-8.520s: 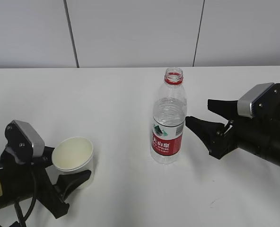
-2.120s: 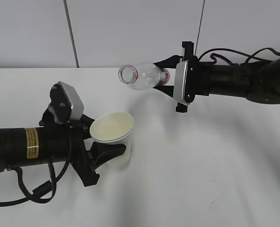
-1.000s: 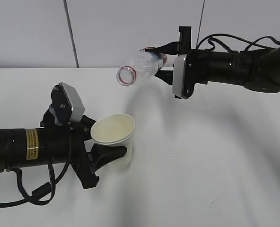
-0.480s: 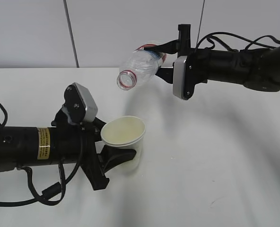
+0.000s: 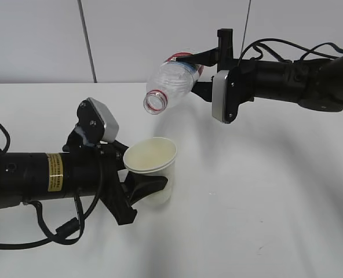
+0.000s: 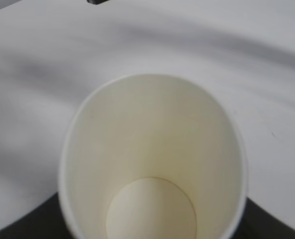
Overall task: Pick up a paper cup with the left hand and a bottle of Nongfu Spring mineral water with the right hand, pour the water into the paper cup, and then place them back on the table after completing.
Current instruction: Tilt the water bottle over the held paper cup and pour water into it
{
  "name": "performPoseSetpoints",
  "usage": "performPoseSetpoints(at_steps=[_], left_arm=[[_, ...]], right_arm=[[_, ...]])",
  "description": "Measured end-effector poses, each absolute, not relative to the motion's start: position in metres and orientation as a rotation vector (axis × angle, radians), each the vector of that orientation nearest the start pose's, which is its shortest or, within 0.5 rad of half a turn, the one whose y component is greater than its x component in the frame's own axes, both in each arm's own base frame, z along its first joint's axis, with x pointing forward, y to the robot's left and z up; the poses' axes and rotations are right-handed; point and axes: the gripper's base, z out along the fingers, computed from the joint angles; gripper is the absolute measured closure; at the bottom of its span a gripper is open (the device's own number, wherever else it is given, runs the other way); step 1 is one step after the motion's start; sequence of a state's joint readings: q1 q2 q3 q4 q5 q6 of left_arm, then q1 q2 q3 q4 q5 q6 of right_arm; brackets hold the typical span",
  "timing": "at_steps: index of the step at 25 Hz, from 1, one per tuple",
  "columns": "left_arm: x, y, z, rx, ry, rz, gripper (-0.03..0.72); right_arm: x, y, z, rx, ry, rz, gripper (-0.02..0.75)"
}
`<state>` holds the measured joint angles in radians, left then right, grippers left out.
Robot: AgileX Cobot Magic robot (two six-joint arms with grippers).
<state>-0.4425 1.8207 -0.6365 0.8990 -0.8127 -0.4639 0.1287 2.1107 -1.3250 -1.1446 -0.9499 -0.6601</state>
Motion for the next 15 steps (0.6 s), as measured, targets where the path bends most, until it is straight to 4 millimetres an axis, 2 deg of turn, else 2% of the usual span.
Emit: performPoseSetpoints(at_steps=[5, 15], left_arm=[[0.2623, -0.1805, 0.1421, 1.010, 1.797, -0.746, 0.302], [0.2610, -0.1801, 0.1397, 1.014, 1.838, -0.758, 0.302]], right_arm=[[0.4324, 0.1239, 0.1903, -1.593, 0.596, -0.363, 0.385], [0.4335, 0.1233, 0.1915, -1.585, 0.584, -0.393, 0.385]])
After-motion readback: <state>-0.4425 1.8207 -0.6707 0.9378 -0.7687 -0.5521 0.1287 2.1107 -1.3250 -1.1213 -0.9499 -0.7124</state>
